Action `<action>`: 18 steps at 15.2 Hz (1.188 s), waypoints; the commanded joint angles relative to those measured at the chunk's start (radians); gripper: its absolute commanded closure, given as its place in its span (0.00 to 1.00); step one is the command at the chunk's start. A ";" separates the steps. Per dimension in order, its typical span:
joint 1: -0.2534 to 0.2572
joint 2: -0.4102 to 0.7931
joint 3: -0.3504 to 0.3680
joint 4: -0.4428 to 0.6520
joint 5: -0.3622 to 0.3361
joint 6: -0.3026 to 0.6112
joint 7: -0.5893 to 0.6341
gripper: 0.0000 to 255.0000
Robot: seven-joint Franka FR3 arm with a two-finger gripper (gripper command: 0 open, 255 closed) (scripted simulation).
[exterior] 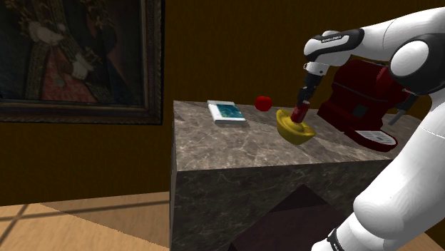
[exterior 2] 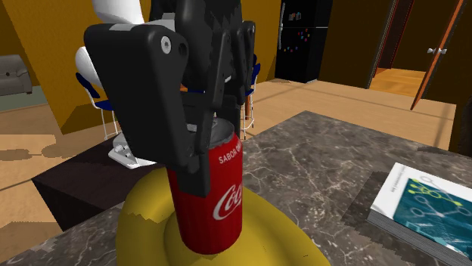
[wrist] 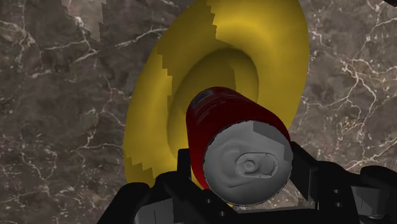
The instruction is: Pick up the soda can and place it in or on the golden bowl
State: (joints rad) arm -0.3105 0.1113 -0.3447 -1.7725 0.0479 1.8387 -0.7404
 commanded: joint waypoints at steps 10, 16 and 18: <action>-0.003 0.000 -0.002 0.099 -0.002 -0.100 0.001 0.00; -0.003 0.002 -0.003 0.128 -0.001 -0.127 0.001 0.00; -0.003 0.002 -0.003 0.128 -0.001 -0.127 0.001 0.00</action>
State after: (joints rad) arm -0.3139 0.1131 -0.3473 -1.6446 0.0467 1.7120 -0.7396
